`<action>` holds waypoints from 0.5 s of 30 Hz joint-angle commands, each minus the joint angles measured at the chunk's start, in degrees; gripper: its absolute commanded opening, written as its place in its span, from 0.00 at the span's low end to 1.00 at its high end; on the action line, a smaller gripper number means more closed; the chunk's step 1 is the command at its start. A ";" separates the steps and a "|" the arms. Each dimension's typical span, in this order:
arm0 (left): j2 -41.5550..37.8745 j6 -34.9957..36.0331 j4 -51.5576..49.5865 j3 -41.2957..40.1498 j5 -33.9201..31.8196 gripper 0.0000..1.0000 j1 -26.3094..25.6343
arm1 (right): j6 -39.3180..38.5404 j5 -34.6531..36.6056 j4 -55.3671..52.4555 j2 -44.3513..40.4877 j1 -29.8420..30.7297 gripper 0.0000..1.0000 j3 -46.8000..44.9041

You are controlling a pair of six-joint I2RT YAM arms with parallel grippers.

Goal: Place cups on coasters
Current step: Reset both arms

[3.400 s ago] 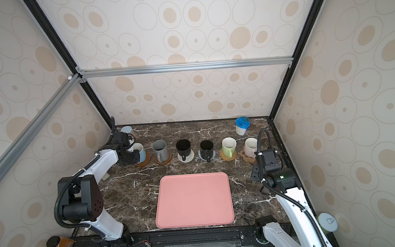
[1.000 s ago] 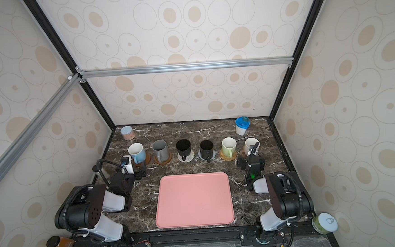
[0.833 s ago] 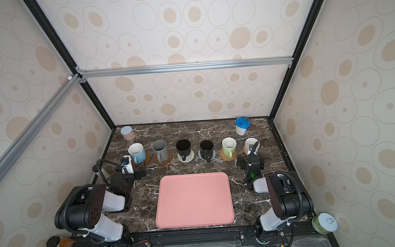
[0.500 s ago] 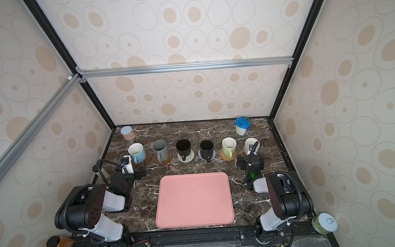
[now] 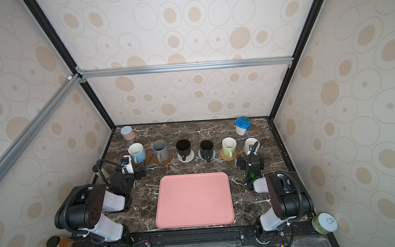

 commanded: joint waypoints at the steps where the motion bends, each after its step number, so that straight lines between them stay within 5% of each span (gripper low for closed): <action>1: -0.04 1.45 2.24 0.93 0.22 1.00 -0.24 | -0.92 -0.17 -0.15 -0.55 -0.18 1.00 1.20; 15: -0.04 1.45 2.24 0.93 0.22 1.00 -0.29 | -0.92 -0.21 -0.55 -0.33 -0.13 1.00 1.42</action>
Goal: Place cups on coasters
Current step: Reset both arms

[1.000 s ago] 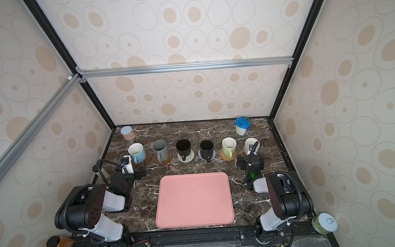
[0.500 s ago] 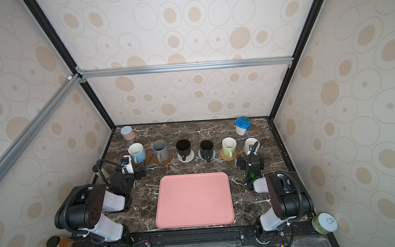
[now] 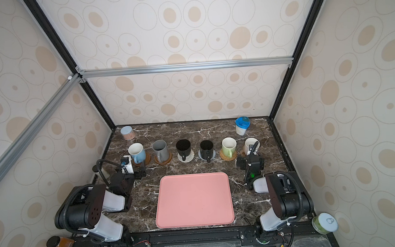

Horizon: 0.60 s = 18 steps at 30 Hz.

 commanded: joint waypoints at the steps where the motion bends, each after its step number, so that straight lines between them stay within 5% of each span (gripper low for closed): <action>1: -0.06 1.45 2.24 0.96 0.19 1.00 -0.25 | -0.94 -0.03 -1.07 0.01 -0.19 1.00 1.86; 18: -0.12 1.45 2.23 0.95 0.20 1.00 -0.25 | -1.23 -0.34 -0.28 -0.50 -0.07 1.00 1.24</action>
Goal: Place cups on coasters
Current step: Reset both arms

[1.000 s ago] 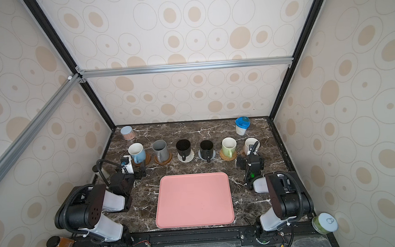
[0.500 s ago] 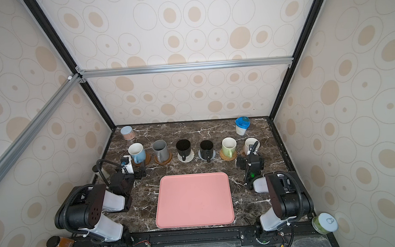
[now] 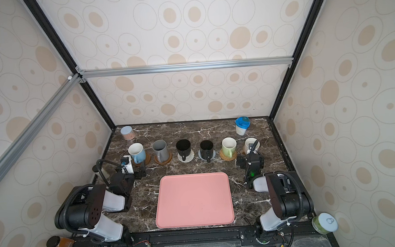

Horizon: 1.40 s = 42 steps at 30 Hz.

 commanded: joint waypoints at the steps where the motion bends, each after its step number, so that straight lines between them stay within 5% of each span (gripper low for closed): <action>1: -0.09 1.45 2.24 0.95 0.20 1.00 -0.25 | -0.64 -0.29 0.50 -0.55 -0.10 1.00 0.08; 9: -0.10 1.45 2.24 0.97 0.19 1.00 -0.18 | -0.22 0.16 1.82 -0.66 -0.08 1.00 -0.64; 16: -0.11 1.45 2.32 0.95 0.20 1.00 -0.20 | -0.71 -0.65 21.16 -0.50 -0.09 1.00 -10.72; 22: -0.12 1.45 2.25 0.95 0.16 1.00 -0.20 | -1.56 -3.33 -1.77 -0.28 -0.04 1.00 1.57; 42: -0.12 1.45 2.28 0.95 0.20 1.00 -0.21 | -1.56 -2.81 -0.11 -0.26 -0.09 1.00 0.68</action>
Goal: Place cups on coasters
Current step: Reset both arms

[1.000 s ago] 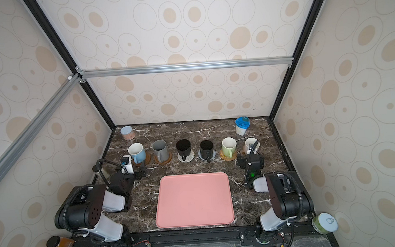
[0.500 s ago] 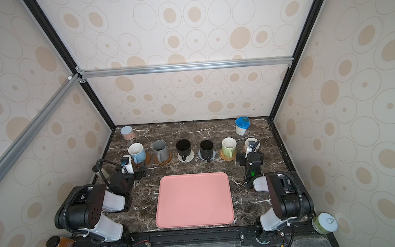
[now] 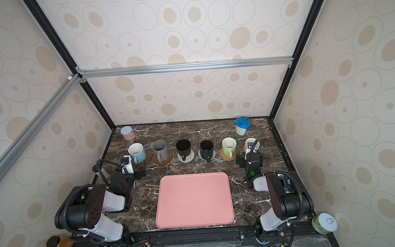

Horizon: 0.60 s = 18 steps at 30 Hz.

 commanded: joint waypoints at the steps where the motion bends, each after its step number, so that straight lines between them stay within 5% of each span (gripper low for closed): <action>1: -0.04 1.45 2.28 0.93 0.22 1.00 -0.18 | -0.79 -0.12 -0.48 0.09 -0.12 1.00 0.01; 18: 0.33 1.62 0.68 1.86 -0.17 1.00 -0.25 | -0.84 -0.18 -0.48 0.07 -0.06 1.00 -0.01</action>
